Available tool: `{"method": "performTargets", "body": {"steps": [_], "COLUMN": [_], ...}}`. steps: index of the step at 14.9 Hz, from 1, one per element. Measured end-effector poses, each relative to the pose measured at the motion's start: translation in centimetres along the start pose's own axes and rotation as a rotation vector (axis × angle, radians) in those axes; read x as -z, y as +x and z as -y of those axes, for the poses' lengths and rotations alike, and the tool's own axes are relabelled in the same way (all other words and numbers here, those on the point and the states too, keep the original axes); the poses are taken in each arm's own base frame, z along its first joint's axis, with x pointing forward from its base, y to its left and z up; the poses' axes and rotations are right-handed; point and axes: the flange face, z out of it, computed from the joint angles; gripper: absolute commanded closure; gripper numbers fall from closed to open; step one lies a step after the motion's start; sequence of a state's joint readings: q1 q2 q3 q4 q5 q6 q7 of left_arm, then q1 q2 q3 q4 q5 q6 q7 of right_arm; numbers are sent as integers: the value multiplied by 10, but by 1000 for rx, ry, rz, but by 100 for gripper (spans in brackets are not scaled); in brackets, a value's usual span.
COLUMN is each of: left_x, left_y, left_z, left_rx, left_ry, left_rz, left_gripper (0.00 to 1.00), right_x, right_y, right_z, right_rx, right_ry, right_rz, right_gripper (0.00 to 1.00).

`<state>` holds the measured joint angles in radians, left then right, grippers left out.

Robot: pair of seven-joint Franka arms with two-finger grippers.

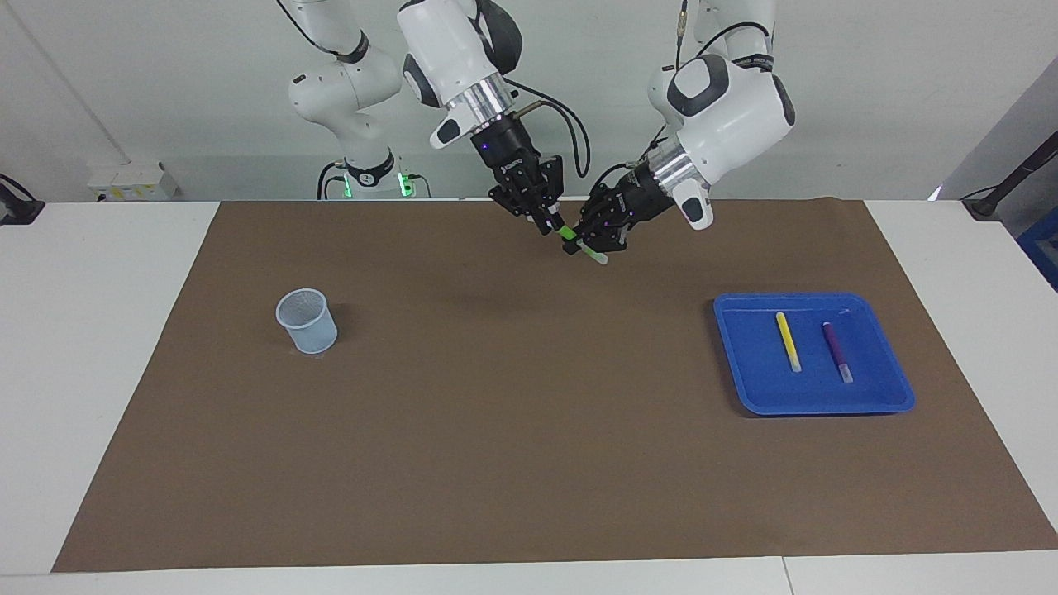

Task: Right arm passes pens to left for tray arrangement
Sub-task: 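Carry the green pen to the tray while the right gripper withdraws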

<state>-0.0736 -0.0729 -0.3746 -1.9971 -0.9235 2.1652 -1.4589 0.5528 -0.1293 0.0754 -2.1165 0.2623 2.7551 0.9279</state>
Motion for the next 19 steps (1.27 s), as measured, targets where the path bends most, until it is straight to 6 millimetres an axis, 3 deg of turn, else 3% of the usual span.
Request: {"method": "performTargets", "body": {"steps": [4, 8, 12, 14, 19], "left_x": [2, 7, 26, 27, 30], "left_y": [0, 8, 33, 40, 60], "left_z": [0, 2, 10, 18, 35], "left_rx": [-23, -223, -557, -746, -1192], "left_ry": [-3, 47, 185, 281, 560], "left_rz": [0, 11, 9, -22, -132], "left_gripper": [100, 100, 100, 100, 100], "right_x": [4, 17, 19, 23, 57], "right_y": [6, 57, 98, 115, 156], "right_z": [9, 11, -26, -49, -90], "right_rx": [-2, 127, 310, 368, 492], "right_ry": [-49, -138, -256, -306, -455], "right_rz": [43, 88, 192, 255, 390], "right_gripper": [0, 0, 0, 0, 0]}}
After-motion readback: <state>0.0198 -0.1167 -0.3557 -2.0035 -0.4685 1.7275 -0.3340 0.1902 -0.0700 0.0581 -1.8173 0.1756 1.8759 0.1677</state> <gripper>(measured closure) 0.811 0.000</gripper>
